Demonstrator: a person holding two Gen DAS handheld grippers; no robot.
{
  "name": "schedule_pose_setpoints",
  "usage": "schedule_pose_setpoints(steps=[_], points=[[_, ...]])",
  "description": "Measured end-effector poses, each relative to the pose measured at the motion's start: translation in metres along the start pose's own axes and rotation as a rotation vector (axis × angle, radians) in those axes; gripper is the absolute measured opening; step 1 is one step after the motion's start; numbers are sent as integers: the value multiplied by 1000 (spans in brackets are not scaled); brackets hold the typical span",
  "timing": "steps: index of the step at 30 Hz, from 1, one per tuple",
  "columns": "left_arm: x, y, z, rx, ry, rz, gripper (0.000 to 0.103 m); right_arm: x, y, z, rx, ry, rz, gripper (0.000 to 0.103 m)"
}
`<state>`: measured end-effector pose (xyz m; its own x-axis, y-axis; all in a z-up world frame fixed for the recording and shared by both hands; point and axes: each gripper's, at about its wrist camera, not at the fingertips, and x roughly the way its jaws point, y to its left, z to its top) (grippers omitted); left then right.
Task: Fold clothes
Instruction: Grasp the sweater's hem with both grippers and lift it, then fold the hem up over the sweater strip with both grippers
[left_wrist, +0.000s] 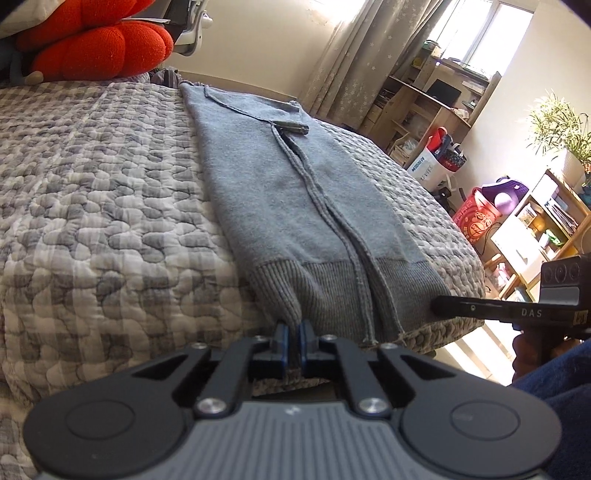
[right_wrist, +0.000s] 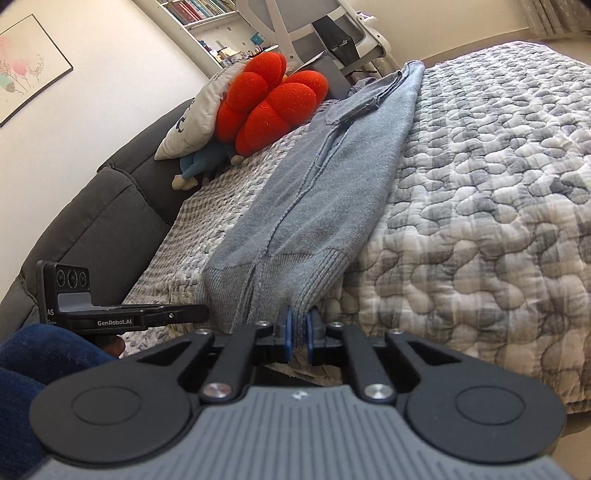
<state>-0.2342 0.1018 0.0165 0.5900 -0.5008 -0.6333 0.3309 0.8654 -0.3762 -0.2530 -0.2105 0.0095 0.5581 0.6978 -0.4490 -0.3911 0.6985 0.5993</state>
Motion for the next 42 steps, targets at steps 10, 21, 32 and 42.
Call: schedule_pose_setpoints(steps=[10,21,32,42], points=[[-27,-12,40,-2,-120,-16,5,-13,12,27,-45,-109,-5,9],[-7,-1,103,-80,-194,24,5,8,5,87,-20,-176,-1,9],[89,40,177,-173,-113,114,6,89,-55,163,105,-67,-81,9],[78,75,173,-225,-167,129,29,79,-68,166,-7,-119,-126,27]])
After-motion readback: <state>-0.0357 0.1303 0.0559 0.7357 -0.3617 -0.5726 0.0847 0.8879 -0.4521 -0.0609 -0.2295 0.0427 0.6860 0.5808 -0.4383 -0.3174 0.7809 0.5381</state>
